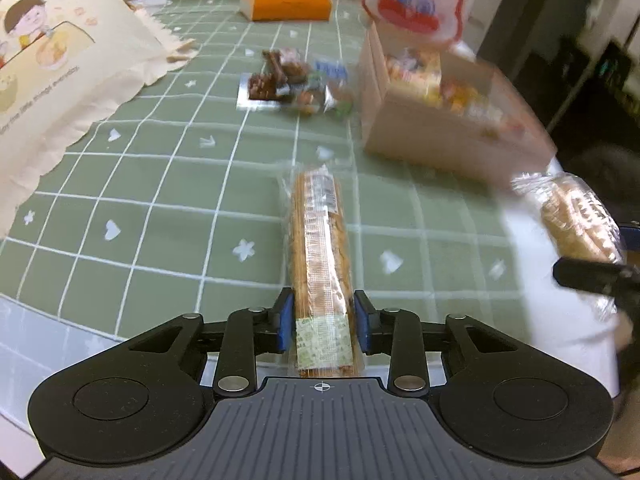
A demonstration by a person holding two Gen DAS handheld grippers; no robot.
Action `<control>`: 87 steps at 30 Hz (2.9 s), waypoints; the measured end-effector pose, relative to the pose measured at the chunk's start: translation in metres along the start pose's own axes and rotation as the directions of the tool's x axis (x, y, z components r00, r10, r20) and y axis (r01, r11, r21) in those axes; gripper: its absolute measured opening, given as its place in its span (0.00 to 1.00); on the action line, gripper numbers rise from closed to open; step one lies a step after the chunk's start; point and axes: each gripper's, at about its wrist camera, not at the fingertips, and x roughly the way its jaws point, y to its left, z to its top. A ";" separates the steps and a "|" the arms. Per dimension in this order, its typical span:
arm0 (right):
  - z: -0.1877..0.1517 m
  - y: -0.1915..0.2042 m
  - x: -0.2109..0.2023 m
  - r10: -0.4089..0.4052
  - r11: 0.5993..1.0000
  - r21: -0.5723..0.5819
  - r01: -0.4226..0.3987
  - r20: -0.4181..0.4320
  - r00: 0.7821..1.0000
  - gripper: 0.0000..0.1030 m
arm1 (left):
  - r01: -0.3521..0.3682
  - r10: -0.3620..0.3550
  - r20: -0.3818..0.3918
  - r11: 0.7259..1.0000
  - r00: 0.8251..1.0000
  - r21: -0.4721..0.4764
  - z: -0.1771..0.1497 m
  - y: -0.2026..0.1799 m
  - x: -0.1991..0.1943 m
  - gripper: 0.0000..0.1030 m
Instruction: Organize snacks
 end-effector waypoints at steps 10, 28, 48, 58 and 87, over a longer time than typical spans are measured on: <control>0.068 -0.074 -0.086 -0.065 0.986 0.168 0.019 0.271 0.960 0.62 | 0.196 -0.220 0.378 0.975 0.899 0.101 0.120 -0.063 -0.077 0.33; 0.073 -0.131 -0.056 -0.166 0.972 0.196 0.129 0.190 0.968 0.62 | 0.271 -0.232 0.287 0.957 0.929 -0.104 0.181 -0.094 0.099 0.33; 0.182 -0.117 0.090 0.089 0.965 0.252 -0.076 -0.038 0.995 0.64 | 0.176 -0.136 0.145 0.932 0.980 -0.317 0.066 -0.022 0.034 0.33; 0.141 -0.118 0.097 0.043 0.993 0.111 -0.031 -0.107 0.993 0.35 | 0.162 -0.124 0.131 0.924 0.984 -0.347 0.059 -0.011 0.029 0.33; 0.283 0.007 0.165 0.150 0.970 -0.166 -0.177 -0.165 0.975 0.78 | -0.142 0.239 0.124 0.841 0.963 -0.523 0.073 0.042 -0.030 0.33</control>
